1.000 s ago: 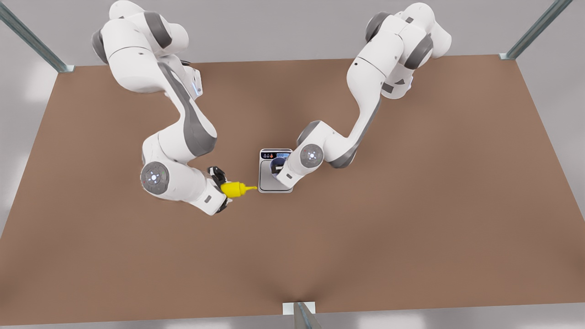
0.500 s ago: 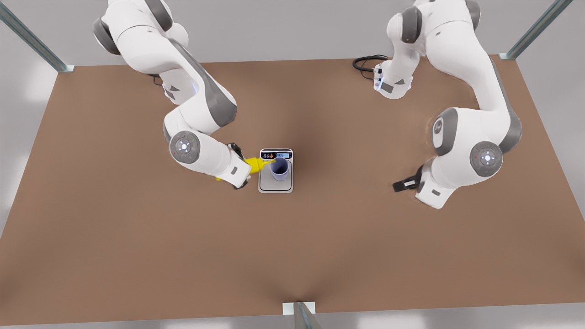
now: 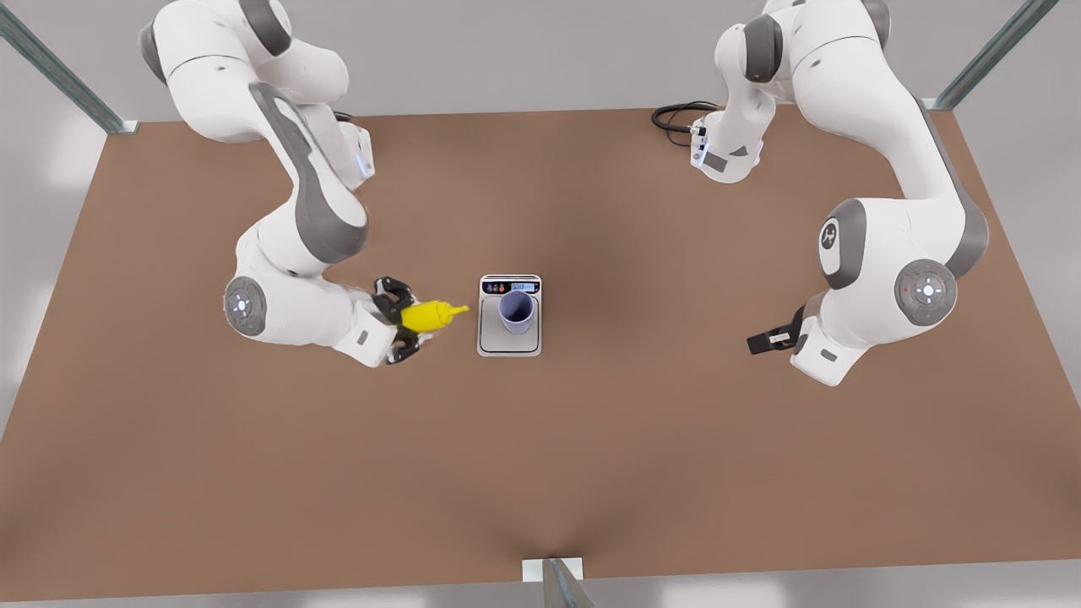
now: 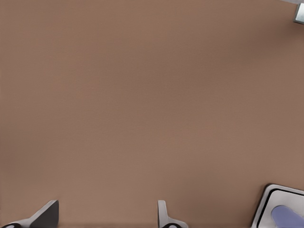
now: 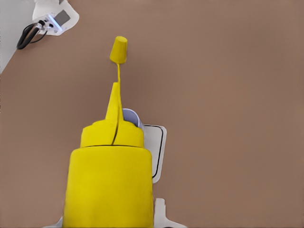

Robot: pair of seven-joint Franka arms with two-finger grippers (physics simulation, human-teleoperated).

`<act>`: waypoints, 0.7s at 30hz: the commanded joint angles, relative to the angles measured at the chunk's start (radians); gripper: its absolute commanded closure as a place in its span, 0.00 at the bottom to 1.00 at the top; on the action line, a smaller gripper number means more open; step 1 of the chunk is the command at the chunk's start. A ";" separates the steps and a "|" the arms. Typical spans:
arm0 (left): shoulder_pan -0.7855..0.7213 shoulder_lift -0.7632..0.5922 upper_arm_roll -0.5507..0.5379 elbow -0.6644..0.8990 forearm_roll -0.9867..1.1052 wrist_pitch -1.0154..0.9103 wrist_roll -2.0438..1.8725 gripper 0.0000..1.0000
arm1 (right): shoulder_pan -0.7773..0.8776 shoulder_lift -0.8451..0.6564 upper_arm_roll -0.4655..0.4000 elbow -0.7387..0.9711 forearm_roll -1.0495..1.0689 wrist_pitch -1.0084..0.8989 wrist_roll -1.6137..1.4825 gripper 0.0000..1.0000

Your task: Move cup to the weight, pick up sauce bottle, pour sauce

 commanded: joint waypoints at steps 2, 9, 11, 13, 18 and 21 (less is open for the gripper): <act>0.000 0.000 0.000 0.012 0.036 0.000 0.004 0.00 | -0.050 0.003 -0.001 -0.005 0.076 -0.021 -0.063 0.56; 0.121 -0.132 -0.096 0.032 0.200 -0.018 0.209 0.00 | -0.206 0.174 -0.001 -0.039 0.444 -0.090 -0.399 0.57; 0.214 -0.293 -0.255 -0.181 0.300 0.107 0.209 0.00 | -0.222 0.249 -0.003 -0.042 0.518 -0.092 -0.508 0.57; 0.212 -0.275 -0.255 -0.179 0.300 0.106 0.206 0.00 | -0.225 0.302 -0.003 -0.040 0.575 -0.090 -0.586 0.56; 0.197 -0.243 -0.255 -0.178 0.299 0.100 0.203 0.00 | -0.202 0.447 -0.003 -0.029 0.710 -0.049 -0.824 0.56; 0.177 -0.243 -0.255 -0.178 0.308 0.064 0.196 0.00 | -0.185 0.497 -0.003 -0.017 0.805 -0.049 -0.959 0.56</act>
